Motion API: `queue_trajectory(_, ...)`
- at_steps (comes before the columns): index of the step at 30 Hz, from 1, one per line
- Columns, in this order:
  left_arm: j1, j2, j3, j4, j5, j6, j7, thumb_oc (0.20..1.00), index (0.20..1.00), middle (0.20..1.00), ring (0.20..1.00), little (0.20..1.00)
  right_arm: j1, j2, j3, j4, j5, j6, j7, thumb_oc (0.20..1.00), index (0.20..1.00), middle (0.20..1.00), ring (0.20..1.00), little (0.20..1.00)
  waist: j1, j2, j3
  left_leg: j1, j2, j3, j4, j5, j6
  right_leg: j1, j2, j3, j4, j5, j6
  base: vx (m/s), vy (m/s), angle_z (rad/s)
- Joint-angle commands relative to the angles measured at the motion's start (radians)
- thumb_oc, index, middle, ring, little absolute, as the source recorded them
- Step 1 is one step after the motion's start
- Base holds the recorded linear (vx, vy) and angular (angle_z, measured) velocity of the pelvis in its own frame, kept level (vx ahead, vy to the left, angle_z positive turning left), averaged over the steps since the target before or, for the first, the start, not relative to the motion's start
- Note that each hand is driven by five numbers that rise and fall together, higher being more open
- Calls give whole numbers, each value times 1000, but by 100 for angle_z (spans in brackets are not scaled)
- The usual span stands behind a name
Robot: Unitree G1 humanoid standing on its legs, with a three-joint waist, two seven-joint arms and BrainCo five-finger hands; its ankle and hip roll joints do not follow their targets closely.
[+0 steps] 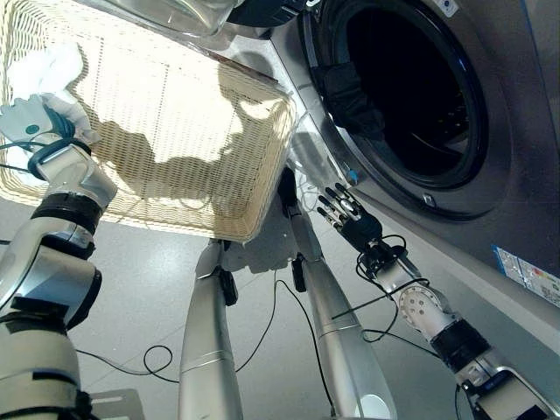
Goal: Put the clothes into the washing machine.
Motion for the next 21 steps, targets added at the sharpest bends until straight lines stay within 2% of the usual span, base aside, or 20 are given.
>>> queue_trajectory(1,144,-8,59,-68,-165,-134,63,200,200,200,200,200,47,16,-32,-119,-4,-32,-3,1000,1000,1000,1000,1000,36,-17,16,112,-66,18,-248,156,37,78,-9,-70,38,-72,64,-41,-99,7)
queue_trajectory(4,251,-85,136,-231,-309,-301,129,200,200,200,200,200,70,40,-50,-159,-78,-45,-27,1000,1000,1000,1000,1000,67,7,16,162,-65,0,-305,188,37,127,-11,-88,41,-86,60,-43,-98,13)
queue_trajectory(5,265,-98,148,-252,-315,-319,133,200,200,200,200,200,70,45,-53,-163,-89,-46,-34,1000,1000,1000,1000,1000,71,11,16,168,-65,-2,-311,191,37,134,-13,-91,40,-88,59,-46,-91,16)
queue_trajectory(6,297,-124,174,-292,-329,-370,128,200,200,200,200,200,75,55,-59,-172,-116,-53,-45,1000,1000,1000,1000,1000,81,17,16,181,-66,-7,-321,198,36,147,-15,-99,41,-93,58,-27,-59,15)
queue_trajectory(7,301,-126,178,-296,-331,-379,130,200,200,200,200,200,76,56,-58,-173,-118,-54,-46,1000,1000,1000,1000,1000,81,18,16,183,-66,-7,-323,198,36,149,-16,-100,41,-93,58,-35,-80,15)
queue_trajectory(8,330,-146,198,-325,-354,-438,128,200,200,200,200,200,77,64,-62,-181,-134,-58,-55,1000,1000,1000,1000,1000,89,23,16,195,-66,-11,-334,205,35,160,-17,-106,42,-95,57,-31,-63,9)
queue_trajectory(12,458,-243,255,-501,-386,-589,95,200,200,200,200,200,89,104,-74,-209,-200,-67,-99,1000,1000,1000,1000,1000,119,45,16,250,-71,-21,-377,227,34,217,-23,-131,45,-109,53,-49,-97,7)
queue_trajectory(15,509,-284,267,-593,-399,-640,64,200,200,200,200,200,91,114,-76,-217,-231,-74,-113,1000,1000,1000,1000,1000,131,55,16,276,-74,-27,-393,233,35,244,-26,-140,45,-114,52,-40,-80,7)
queue_trajectory(17,550,-306,274,-662,-436,-692,9,200,200,200,200,200,91,119,-81,-221,-261,-73,-114,1000,1000,1000,1000,1000,140,64,16,294,-78,-33,-390,231,37,263,-33,-149,49,-119,52,-31,-66,10)
queue_trajectory(21,620,-361,264,-818,-484,-742,-118,200,200,200,200,200,79,125,-81,-227,-367,-46,-118,1000,1000,1000,1000,1000,161,80,16,324,-91,-52,-373,217,48,298,-45,-163,61,-130,51,-31,-83,5)
